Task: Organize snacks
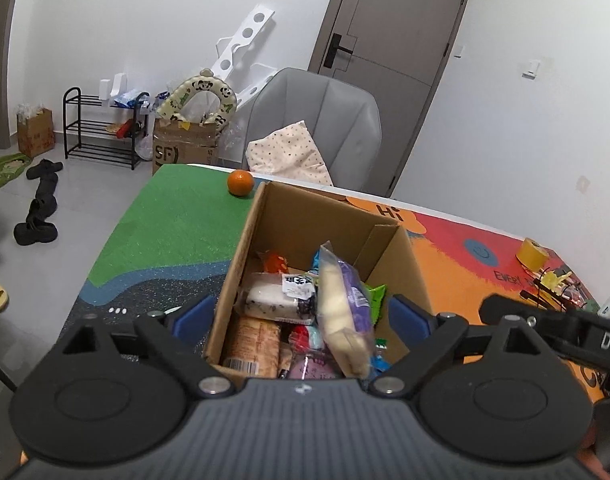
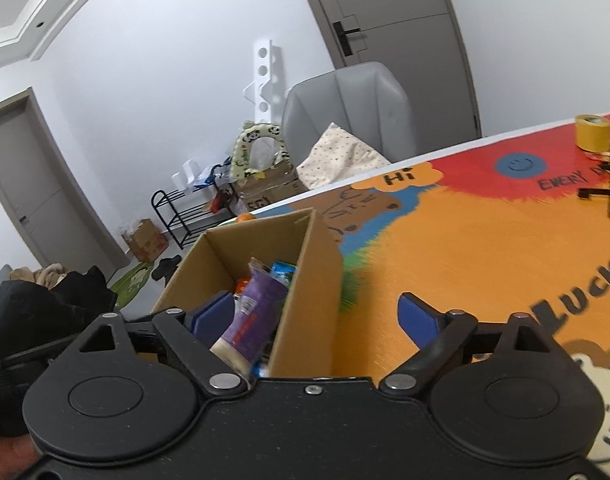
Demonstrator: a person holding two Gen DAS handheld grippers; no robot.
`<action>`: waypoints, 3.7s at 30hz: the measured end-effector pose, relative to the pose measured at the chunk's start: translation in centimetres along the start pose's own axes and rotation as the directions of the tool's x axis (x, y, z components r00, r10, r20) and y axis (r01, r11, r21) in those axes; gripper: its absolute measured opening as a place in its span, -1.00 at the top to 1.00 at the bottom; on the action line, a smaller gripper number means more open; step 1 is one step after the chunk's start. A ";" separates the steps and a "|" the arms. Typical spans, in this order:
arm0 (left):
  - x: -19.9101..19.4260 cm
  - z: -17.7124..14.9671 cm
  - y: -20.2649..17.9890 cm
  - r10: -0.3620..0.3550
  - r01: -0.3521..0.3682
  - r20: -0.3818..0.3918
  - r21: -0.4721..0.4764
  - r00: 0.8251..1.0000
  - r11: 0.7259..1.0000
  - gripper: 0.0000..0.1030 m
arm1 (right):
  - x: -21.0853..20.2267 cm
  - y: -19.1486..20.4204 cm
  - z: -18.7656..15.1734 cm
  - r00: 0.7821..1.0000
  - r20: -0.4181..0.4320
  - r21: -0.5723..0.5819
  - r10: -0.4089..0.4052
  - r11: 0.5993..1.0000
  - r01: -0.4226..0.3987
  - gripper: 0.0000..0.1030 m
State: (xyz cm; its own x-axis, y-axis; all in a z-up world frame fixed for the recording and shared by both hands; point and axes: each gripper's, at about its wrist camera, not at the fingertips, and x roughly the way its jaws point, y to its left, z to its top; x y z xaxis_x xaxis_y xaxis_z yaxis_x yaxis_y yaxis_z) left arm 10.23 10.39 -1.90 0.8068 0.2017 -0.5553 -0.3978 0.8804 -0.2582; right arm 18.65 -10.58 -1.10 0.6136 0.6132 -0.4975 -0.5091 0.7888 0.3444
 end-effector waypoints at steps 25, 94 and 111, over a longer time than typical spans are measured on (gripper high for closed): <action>-5.5 -2.0 -4.5 -0.046 0.047 -0.006 0.118 0.999 0.992 -0.98 | -8.3 -1.9 -2.1 0.993 0.056 -0.043 -0.107 0.993 0.110 -1.00; -17.7 -4.6 -1.6 -0.120 0.108 0.027 0.273 0.992 0.956 -1.00 | -20.5 -1.4 -5.7 0.989 0.083 -0.063 -0.124 0.990 0.129 -1.00; -17.5 -4.9 -1.7 -0.120 0.110 0.018 0.280 0.993 0.954 -1.00 | -20.3 -1.1 -5.8 0.990 0.075 -0.066 -0.122 0.990 0.127 -1.00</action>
State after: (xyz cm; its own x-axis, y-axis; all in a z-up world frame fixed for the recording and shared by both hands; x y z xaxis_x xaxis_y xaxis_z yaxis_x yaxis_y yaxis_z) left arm -5.35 3.24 4.42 0.8563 0.1023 -0.5063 -0.1683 0.9820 -0.0862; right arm 3.25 -24.18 4.01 0.7145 0.5141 -0.4745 -0.4659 0.8556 0.2255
